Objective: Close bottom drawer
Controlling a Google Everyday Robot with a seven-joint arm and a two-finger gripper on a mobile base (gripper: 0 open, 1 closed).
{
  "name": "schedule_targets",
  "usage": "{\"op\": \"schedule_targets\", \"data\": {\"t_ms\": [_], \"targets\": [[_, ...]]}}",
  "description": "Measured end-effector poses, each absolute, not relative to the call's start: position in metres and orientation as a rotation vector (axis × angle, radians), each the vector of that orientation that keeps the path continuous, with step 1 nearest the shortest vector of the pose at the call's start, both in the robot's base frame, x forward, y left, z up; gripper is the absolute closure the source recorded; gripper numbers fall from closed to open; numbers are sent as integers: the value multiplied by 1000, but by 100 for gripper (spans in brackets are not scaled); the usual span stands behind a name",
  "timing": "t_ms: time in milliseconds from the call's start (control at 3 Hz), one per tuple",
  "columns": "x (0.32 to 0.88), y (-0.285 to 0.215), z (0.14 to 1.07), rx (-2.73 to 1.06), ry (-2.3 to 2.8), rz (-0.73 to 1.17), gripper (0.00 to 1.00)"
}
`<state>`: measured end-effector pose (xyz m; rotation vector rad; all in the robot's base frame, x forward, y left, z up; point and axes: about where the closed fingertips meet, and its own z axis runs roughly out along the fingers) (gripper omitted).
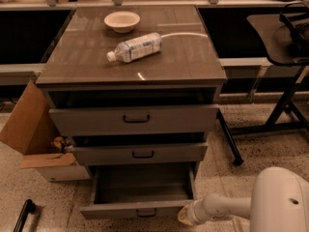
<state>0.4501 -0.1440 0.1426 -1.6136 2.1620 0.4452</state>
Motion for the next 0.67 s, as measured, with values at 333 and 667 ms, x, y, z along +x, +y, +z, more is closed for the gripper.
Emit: {"op": "schedule_targets", "data": {"t_ms": [333,667], "targets": [[472,-142,137,-1593,2134,441,100],[501,-141,137,-1552,2105,423,100]]}}
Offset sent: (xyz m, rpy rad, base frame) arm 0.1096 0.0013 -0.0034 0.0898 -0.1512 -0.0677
